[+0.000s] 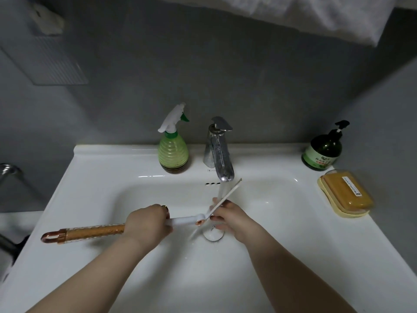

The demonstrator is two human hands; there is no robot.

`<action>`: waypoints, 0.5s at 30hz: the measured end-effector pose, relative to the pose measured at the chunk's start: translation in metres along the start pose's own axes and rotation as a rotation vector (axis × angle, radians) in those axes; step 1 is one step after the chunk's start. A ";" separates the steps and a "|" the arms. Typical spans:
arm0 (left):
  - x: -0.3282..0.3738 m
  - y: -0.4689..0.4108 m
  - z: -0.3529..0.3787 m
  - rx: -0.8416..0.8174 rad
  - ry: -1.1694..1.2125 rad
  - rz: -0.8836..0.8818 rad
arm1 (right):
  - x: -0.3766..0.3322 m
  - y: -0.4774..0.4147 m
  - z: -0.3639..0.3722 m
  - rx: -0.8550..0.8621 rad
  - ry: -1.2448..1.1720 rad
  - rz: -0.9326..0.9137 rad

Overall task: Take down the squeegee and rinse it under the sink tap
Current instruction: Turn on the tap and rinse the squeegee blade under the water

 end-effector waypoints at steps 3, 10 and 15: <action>-0.001 0.002 -0.002 0.032 -0.025 0.003 | 0.000 0.001 0.001 -0.089 -0.050 -0.035; 0.001 0.007 0.003 0.005 -0.094 0.017 | -0.004 0.003 -0.011 -0.091 -0.375 -0.138; 0.000 0.010 0.013 -0.119 0.087 -0.052 | 0.001 0.006 -0.030 -0.157 -0.381 -0.008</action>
Point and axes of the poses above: each hand's wrist, its own y-axis away from the middle knuckle, its own z-axis out of the palm, x = y × z, the point moved 3 cm from there along -y, towards the middle knuckle
